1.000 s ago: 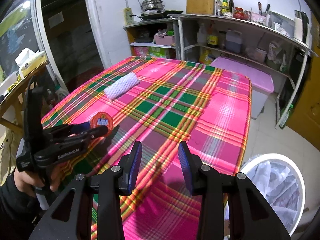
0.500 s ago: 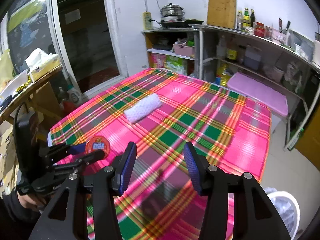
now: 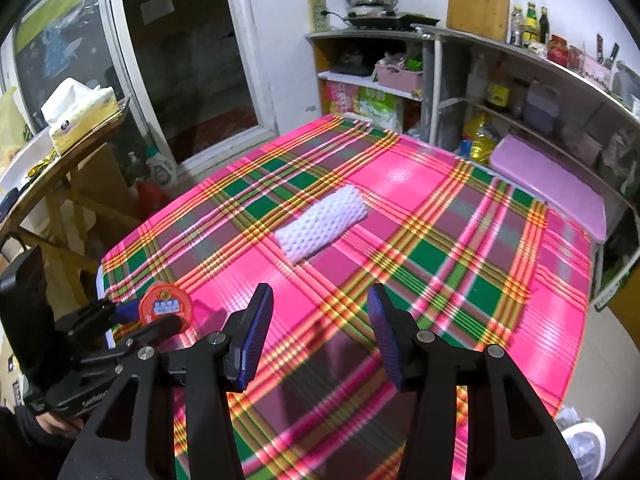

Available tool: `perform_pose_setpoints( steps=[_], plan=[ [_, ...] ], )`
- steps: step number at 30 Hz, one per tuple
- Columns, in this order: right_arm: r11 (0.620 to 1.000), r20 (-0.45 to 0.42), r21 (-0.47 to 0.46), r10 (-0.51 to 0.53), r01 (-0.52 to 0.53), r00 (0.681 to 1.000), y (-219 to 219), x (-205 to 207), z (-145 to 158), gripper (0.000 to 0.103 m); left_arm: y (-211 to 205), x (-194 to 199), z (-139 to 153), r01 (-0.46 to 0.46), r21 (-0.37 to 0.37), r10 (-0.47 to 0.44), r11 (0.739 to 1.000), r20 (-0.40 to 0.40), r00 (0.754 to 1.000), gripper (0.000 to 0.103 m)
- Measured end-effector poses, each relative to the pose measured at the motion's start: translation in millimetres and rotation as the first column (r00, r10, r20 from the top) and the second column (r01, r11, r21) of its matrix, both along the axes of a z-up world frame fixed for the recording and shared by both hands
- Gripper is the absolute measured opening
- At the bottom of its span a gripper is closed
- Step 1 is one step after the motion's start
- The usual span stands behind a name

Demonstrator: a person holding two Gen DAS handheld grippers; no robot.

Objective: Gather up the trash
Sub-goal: 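Grasp the white foam net with the right tool while the left tool holds the cup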

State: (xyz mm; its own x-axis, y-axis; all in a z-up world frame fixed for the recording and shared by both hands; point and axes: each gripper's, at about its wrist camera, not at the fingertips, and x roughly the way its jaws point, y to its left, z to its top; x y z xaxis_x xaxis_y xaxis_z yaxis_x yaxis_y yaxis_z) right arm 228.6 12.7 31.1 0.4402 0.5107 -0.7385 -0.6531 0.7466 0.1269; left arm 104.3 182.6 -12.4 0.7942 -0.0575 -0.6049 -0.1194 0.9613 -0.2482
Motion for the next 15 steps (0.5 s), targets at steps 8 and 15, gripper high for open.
perform_pose_setpoints(
  steps=[8, 15],
  plan=[
    [1.0, -0.09, 0.013, -0.007, 0.009, 0.996, 33, 32, -18, 0.05, 18, -4, -7, -0.021, -0.019, 0.021, 1.0, -0.002, 1.0, 0.042],
    [0.998, -0.154, 0.006, -0.054, 0.056, 0.987, 65, 61, -41, 0.05, 31, -5, -11, -0.037, -0.029, 0.037, 0.999, 0.0, 0.999, 0.042]
  ],
)
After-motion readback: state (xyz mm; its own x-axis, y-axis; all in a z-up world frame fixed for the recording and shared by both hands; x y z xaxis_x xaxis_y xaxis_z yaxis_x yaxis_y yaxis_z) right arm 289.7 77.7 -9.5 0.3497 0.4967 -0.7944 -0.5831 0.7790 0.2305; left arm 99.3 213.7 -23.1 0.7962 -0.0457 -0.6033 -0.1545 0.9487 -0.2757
